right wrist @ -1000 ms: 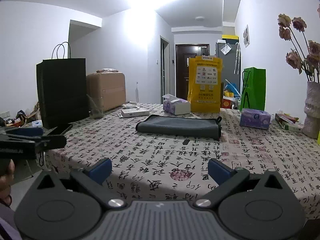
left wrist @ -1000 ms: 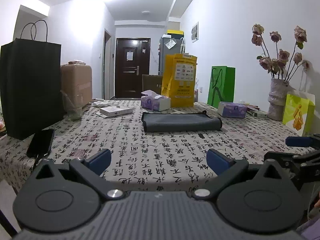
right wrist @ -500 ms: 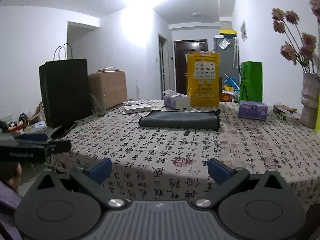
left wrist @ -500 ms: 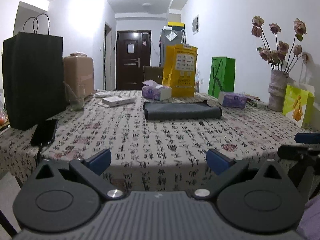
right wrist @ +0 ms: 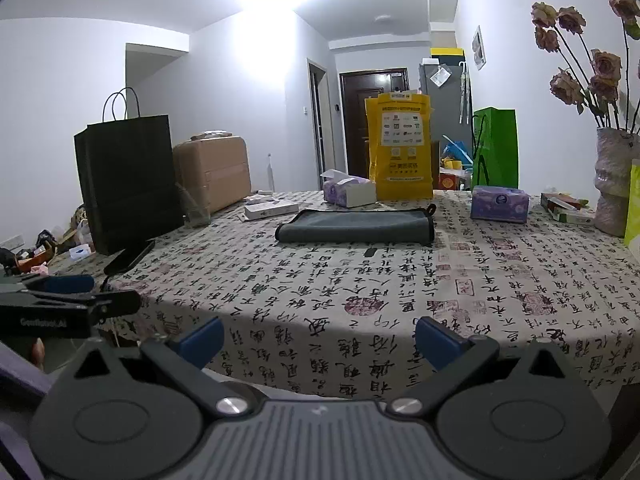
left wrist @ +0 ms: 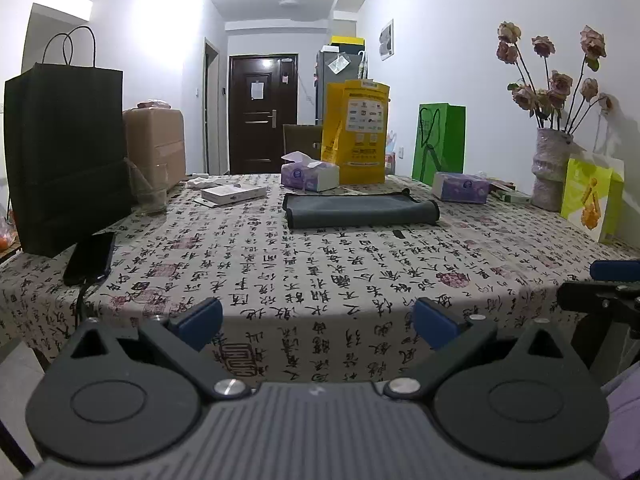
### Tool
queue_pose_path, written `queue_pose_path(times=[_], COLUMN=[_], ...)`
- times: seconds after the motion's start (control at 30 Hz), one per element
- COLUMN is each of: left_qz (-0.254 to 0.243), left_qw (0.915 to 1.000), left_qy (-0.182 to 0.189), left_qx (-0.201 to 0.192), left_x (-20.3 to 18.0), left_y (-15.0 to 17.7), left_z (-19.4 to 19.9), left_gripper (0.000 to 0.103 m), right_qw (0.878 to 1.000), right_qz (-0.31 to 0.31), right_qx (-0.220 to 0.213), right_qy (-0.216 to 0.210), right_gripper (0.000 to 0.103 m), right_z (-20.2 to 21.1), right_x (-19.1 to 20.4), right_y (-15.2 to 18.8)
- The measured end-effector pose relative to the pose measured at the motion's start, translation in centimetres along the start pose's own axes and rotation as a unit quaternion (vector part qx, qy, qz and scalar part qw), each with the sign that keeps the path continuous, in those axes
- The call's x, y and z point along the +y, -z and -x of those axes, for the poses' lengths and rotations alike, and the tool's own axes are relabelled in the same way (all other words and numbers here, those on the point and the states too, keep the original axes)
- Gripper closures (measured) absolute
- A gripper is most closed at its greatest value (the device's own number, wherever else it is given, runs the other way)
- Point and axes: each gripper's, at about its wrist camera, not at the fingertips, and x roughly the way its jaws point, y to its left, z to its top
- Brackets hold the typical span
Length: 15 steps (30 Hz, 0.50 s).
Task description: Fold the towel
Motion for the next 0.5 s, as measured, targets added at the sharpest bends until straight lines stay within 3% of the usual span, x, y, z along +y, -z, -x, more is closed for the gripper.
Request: queue_pose_path(times=[0.5], left_qz=[-0.003], left_qw=[1.0], left_qy=[0.0], left_qx=[-0.003], left_x=[-0.07], left_y=[-0.09], left_z=[0.12], left_gripper=[0.0], right_qw=[1.0], right_qz=[-0.003], right_qx=[0.001], right_qy=[0.001], right_gripper=[0.001], right_z=[-0.23], right_x=[-0.1], right_y=[-0.21])
